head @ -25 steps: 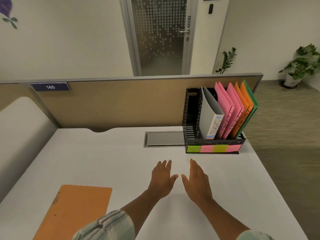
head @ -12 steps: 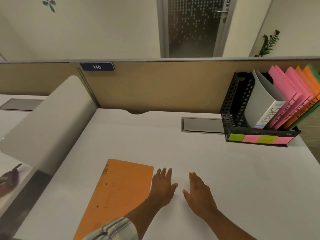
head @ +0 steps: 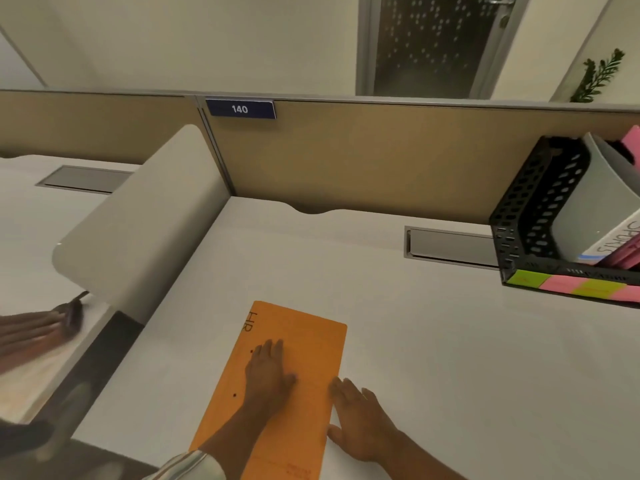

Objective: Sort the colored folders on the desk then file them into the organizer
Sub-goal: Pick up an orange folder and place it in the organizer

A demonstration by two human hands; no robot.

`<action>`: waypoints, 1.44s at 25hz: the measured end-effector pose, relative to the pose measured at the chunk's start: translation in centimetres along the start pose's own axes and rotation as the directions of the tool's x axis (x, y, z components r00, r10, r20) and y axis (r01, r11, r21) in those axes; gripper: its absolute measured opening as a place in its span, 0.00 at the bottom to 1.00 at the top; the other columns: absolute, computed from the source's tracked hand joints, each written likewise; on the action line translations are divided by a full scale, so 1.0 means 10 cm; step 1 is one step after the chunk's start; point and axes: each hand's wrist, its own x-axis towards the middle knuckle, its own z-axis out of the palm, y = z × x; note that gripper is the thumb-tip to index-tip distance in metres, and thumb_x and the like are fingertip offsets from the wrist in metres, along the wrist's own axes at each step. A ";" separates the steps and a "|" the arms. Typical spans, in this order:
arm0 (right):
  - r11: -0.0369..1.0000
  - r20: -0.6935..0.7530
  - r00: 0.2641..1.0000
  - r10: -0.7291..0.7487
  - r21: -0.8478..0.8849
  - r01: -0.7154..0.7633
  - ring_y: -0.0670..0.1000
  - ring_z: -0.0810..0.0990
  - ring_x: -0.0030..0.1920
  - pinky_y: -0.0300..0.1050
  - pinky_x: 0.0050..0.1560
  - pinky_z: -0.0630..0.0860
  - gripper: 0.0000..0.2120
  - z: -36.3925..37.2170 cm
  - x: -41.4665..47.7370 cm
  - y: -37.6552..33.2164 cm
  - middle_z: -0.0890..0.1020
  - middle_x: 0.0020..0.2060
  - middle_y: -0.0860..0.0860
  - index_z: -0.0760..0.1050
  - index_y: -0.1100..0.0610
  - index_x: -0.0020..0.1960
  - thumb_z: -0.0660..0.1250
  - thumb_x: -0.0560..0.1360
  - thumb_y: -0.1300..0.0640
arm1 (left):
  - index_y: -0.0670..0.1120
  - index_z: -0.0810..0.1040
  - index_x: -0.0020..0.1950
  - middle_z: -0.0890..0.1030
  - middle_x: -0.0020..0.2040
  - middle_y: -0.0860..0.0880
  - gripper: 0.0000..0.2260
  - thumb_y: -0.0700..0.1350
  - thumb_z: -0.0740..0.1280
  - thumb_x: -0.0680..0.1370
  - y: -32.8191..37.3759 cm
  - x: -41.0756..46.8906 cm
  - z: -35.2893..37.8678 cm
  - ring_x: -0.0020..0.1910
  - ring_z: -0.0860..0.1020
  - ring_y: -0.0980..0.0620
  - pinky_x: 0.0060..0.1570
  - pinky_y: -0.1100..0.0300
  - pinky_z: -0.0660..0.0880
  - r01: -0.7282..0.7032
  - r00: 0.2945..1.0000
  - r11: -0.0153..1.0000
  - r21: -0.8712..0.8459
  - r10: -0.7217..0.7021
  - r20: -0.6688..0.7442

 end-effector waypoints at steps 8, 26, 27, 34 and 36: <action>0.991 0.147 0.987 -0.065 -0.102 0.081 0.57 0.45 0.82 0.65 0.78 0.43 0.44 0.16 0.19 0.01 0.47 0.83 0.53 0.40 0.53 0.82 0.54 0.78 0.32 | 0.44 0.63 0.76 0.74 0.70 0.41 0.42 0.60 0.79 0.71 -0.51 0.16 -0.21 0.69 0.74 0.37 0.64 0.40 0.76 0.370 0.920 0.909 -0.190 -0.387 -0.060; 0.977 0.026 0.996 0.091 0.189 -0.094 0.55 0.66 0.75 0.63 0.75 0.62 0.33 -0.19 0.01 0.23 0.63 0.78 0.48 0.54 0.48 0.79 0.57 0.79 0.35 | 0.46 0.81 0.58 0.86 0.52 0.46 0.12 0.48 0.77 0.78 0.08 0.24 -1.08 0.46 0.88 0.45 0.49 0.45 0.86 0.101 0.994 0.777 -0.621 -0.058 0.090; 0.967 -0.011 0.994 0.107 0.233 -0.101 0.55 0.68 0.73 0.62 0.74 0.65 0.31 -0.26 -0.02 0.27 0.65 0.76 0.48 0.56 0.47 0.77 0.57 0.79 0.35 | 0.45 0.82 0.59 0.88 0.51 0.45 0.11 0.47 0.76 0.79 0.18 0.20 -1.14 0.44 0.89 0.45 0.49 0.43 0.86 0.071 0.996 0.746 -0.662 -0.013 0.093; 0.832 -0.305 0.912 0.274 0.550 -0.067 0.48 0.74 0.68 0.56 0.67 0.75 0.27 -1.08 -0.25 0.45 0.71 0.69 0.42 0.65 0.42 0.72 0.57 0.77 0.31 | 0.49 0.84 0.62 0.89 0.54 0.48 0.10 0.49 0.72 0.82 1.16 -0.13 -1.13 0.48 0.89 0.47 0.51 0.41 0.86 -0.093 0.981 0.525 -0.846 0.192 0.011; 0.802 -0.373 0.869 0.326 0.596 -0.045 0.50 0.72 0.70 0.55 0.67 0.75 0.32 -1.37 -0.38 0.48 0.70 0.71 0.43 0.63 0.42 0.74 0.58 0.76 0.28 | 0.52 0.82 0.65 0.88 0.57 0.51 0.12 0.51 0.71 0.82 1.52 -0.27 -1.07 0.52 0.88 0.49 0.49 0.46 0.87 -0.181 0.959 0.439 -0.880 0.276 -0.059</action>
